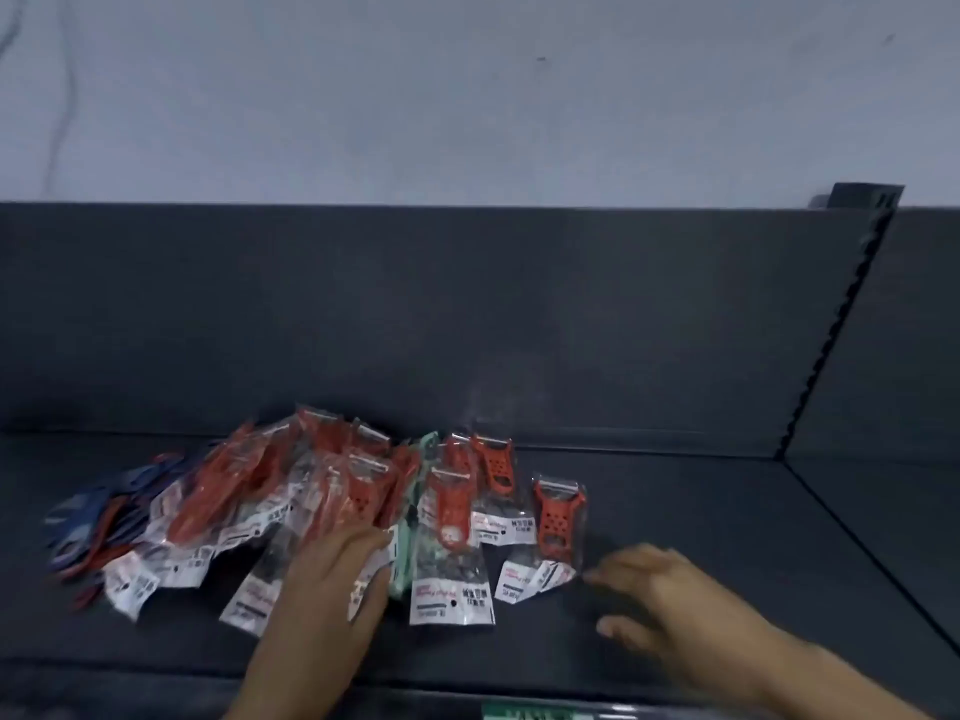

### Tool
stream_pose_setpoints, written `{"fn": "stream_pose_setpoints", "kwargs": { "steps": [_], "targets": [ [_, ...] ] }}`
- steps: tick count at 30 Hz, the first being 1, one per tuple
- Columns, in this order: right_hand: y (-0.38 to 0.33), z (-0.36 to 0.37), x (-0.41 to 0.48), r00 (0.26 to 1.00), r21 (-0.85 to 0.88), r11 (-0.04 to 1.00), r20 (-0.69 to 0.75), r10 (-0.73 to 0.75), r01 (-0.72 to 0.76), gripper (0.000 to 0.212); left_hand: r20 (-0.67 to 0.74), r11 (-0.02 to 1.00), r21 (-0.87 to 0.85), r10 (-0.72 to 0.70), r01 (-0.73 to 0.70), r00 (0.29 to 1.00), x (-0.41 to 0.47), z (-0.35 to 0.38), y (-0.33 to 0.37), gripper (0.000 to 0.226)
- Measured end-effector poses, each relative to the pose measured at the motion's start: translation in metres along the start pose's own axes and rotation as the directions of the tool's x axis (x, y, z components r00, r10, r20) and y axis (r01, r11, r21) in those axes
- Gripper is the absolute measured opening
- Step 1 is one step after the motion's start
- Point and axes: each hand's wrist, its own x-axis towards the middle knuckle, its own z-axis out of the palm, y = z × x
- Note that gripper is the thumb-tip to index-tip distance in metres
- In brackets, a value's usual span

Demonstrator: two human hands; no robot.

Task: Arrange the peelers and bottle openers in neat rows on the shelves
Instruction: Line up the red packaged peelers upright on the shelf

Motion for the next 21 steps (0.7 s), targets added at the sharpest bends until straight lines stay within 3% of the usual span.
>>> {"fn": "stream_pose_setpoints", "kwargs": {
  "steps": [7, 15, 21],
  "targets": [
    [-0.025, 0.003, 0.058, 0.991, -0.074, 0.996, -0.121, -0.051, 0.043, 0.046, 0.124, 0.988, 0.138, 0.058, -0.075, 0.991, 0.020, 0.013, -0.004, 0.027],
    [-0.059, 0.005, 0.110, 0.984, 0.008, 1.000, -0.178, 0.014, -0.013, 0.053, 0.165, 0.977, 0.210, -0.008, -0.028, 0.986, 0.037, 0.012, -0.021, 0.028],
    [-0.079, 0.008, 0.141, 0.981, 0.033, 0.999, -0.191, 0.044, -0.039, 0.066, 0.202, 0.941, 0.335, -0.121, 0.048, 0.972, 0.046, 0.019, -0.038, 0.043]
  ]
}}
